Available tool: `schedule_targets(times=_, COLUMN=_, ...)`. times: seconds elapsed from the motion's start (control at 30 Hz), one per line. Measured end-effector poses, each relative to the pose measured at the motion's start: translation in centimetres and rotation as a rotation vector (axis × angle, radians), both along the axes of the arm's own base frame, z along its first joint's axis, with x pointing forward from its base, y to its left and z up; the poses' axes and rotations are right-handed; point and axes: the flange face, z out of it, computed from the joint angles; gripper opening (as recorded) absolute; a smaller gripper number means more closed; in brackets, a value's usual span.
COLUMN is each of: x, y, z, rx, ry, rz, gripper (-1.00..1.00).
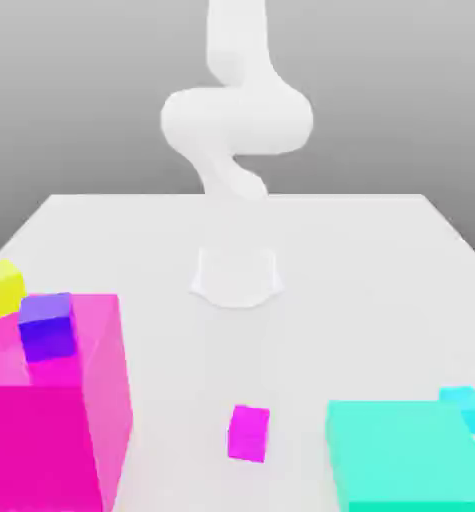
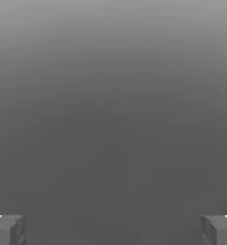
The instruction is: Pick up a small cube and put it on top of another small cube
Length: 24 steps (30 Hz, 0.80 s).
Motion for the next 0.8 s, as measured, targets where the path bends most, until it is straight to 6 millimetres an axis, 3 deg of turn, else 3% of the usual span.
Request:
schedule_targets(times=0.17, x=5.3, y=0.4, z=-11.1, rx=0.026, ry=0.169, rz=-0.031, gripper=0.00)
schedule_targets(times=0.37, x=7.5, y=0.8, z=-24.5, rx=0.046, ry=0.363, rz=-0.072, gripper=0.00)
schedule_targets(times=0.5, x=6.7, y=1.1, z=-33.3, rx=0.055, ry=0.493, rz=-0.102, gripper=0.00)
schedule_targets(times=0.67, x=3.3, y=1.4, z=-43.4, rx=0.059, ry=0.654, rz=-0.142, gripper=0.00)
schedule_targets(times=0.8, x=1.7, y=1.4, z=-48.9, rx=0.059, ry=0.714, rz=-0.158, gripper=0.00)
